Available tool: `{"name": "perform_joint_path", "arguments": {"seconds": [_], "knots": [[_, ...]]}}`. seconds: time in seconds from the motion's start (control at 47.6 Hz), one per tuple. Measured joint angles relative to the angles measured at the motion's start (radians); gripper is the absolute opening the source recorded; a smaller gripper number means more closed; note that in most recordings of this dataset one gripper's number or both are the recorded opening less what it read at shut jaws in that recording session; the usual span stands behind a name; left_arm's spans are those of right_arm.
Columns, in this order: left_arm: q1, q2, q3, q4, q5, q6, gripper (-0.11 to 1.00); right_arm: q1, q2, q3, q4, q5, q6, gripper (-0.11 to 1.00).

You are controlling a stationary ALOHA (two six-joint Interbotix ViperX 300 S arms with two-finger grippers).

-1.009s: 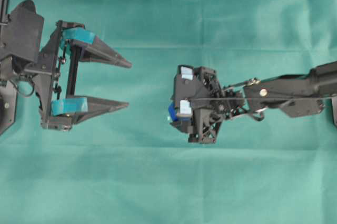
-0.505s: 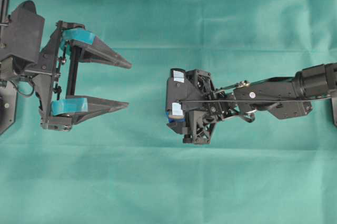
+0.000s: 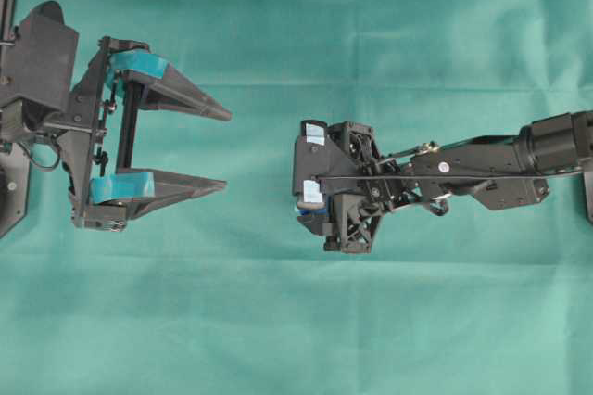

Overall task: Handover the blue block to the right arm after grasping it with the left arm, then place it in the designated position.
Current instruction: 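Lower the cube onto the table with the right gripper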

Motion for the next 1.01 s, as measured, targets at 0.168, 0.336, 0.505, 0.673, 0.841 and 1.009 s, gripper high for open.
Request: {"name": "perform_joint_path", "arguments": {"seconds": [0.168, 0.336, 0.505, 0.673, 0.841, 1.009], "knots": [[-0.002, 0.002, 0.0, 0.0, 0.0, 0.0, 1.0, 0.002, -0.002, 0.0, 0.0, -0.005, 0.0, 0.64], [0.0, 0.002, 0.0, 0.0, 0.0, 0.0, 1.0, 0.0, 0.0, 0.0, 0.002, -0.012, 0.0, 0.65], [0.0, 0.002, 0.0, 0.0, 0.0, 0.0, 1.0, 0.0, 0.0, -0.005, 0.003, -0.011, 0.015, 0.87], [0.0, 0.002, 0.0, 0.0, 0.0, 0.0, 1.0, -0.002, 0.002, -0.008, 0.005, -0.009, 0.028, 0.93], [0.0, 0.0, 0.0, 0.0, 0.0, 0.0, 1.0, -0.002, 0.0, -0.008, 0.005, -0.011, 0.028, 0.92], [0.0, 0.0, 0.0, 0.002, 0.0, 0.0, 1.0, -0.002, 0.0, -0.008, 0.005, -0.011, 0.028, 0.92]]}}
